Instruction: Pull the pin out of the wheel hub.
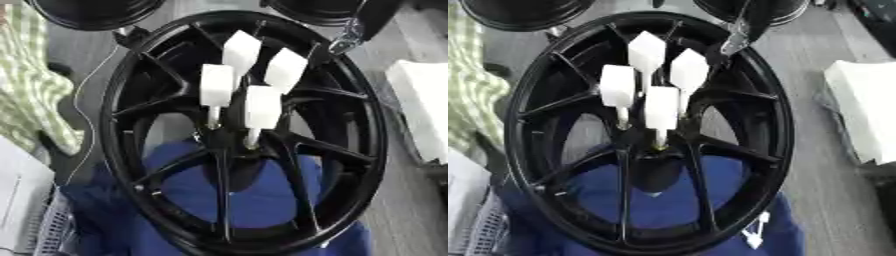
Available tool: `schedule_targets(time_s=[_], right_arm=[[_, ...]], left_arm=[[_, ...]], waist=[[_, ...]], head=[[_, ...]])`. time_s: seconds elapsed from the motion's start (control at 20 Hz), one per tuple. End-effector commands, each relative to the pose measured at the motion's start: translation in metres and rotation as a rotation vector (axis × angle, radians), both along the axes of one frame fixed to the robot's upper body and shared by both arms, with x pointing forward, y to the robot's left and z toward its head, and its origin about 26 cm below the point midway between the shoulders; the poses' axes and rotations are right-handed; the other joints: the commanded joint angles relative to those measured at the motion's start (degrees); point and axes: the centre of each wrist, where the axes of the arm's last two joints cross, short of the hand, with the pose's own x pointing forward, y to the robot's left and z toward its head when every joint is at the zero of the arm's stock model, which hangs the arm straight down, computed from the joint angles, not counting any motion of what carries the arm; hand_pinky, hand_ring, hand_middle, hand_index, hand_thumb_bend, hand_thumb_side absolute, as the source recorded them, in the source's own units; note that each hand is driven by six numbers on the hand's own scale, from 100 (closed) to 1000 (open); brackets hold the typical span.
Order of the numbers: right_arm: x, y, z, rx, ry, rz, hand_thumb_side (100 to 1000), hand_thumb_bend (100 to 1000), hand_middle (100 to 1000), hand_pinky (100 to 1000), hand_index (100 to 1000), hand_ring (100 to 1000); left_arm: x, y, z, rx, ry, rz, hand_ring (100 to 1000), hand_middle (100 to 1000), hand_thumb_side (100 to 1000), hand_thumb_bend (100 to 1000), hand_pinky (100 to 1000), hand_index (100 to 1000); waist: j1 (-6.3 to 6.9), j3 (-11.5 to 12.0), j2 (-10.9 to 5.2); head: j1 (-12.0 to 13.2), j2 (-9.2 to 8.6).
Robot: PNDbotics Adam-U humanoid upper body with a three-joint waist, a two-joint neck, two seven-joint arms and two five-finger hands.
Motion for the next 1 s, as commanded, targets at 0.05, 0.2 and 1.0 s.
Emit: schedule_targets(time_s=[0.05, 0.2, 1.0], right_arm=[[-0.008, -0.009, 0.023, 0.008, -0.013, -0.001, 166, 579, 791, 903, 811, 871], [-0.013, -0.015, 0.035, 0.022, 0.008, -0.008, 170, 578, 791, 904, 810, 871], [-0.045, -0.012, 0.023, -0.048, 0.036, 0.035, 164, 579, 779, 899, 802, 859]], left_arm=[[-0.001, 0.004, 0.013, 0.046, -0.024, 0.008, 727, 712, 641, 547, 781, 809], [-0.001, 0.003, 0.015, 0.051, -0.03, 0.006, 727, 712, 641, 547, 781, 809], [0.002, -0.002, 0.022, 0.049, -0.052, -0.015, 725, 712, 641, 548, 781, 809]], waist=[[0.1, 0.11, -0.72], [-0.22, 0.32, -0.33], [-0.31, 1.82, 1.21]], head=[[-0.27, 0.01], [-0.38, -0.48], [-3.13, -2.34]])
